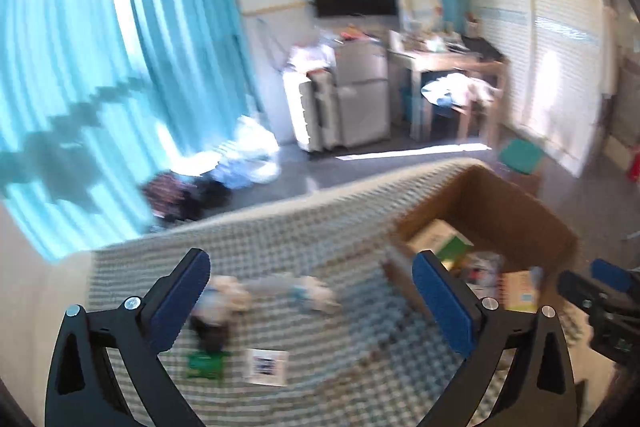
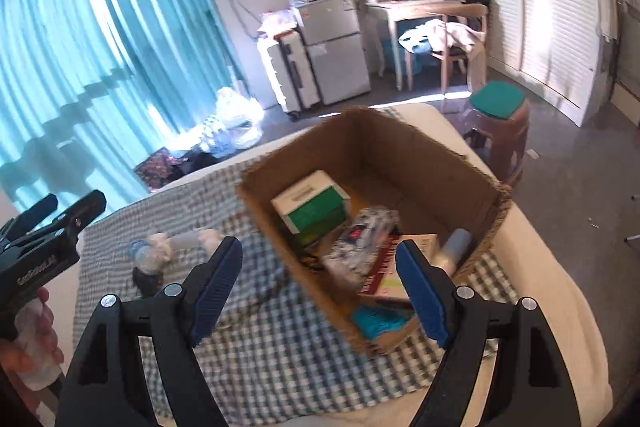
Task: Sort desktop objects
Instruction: 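Move both tools back over the bedspread toward the remaining items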
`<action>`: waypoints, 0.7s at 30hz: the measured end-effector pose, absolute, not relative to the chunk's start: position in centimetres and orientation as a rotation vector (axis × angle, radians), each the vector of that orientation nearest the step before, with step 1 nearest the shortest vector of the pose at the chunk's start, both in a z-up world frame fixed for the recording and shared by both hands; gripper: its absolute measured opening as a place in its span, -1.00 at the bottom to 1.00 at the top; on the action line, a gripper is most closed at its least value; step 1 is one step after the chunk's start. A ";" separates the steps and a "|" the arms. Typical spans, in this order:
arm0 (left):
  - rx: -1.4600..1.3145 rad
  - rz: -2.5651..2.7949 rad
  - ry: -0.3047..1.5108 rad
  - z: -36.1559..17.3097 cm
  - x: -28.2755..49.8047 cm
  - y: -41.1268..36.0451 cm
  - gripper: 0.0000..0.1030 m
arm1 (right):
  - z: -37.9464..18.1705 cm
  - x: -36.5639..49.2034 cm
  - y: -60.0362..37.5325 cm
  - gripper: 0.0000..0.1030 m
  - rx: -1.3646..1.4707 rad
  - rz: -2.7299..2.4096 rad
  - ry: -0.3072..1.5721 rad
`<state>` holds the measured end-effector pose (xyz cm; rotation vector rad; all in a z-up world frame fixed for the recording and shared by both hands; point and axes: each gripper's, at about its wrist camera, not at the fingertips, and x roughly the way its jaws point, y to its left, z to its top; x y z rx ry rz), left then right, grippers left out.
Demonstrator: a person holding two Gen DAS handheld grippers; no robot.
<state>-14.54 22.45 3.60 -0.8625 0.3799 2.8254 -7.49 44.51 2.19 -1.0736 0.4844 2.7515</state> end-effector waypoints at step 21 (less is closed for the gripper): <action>-1.041 3.080 0.160 0.8 -11.0 4.5 1.00 | 2.2 -6.6 24.5 0.68 -0.967 3.046 0.344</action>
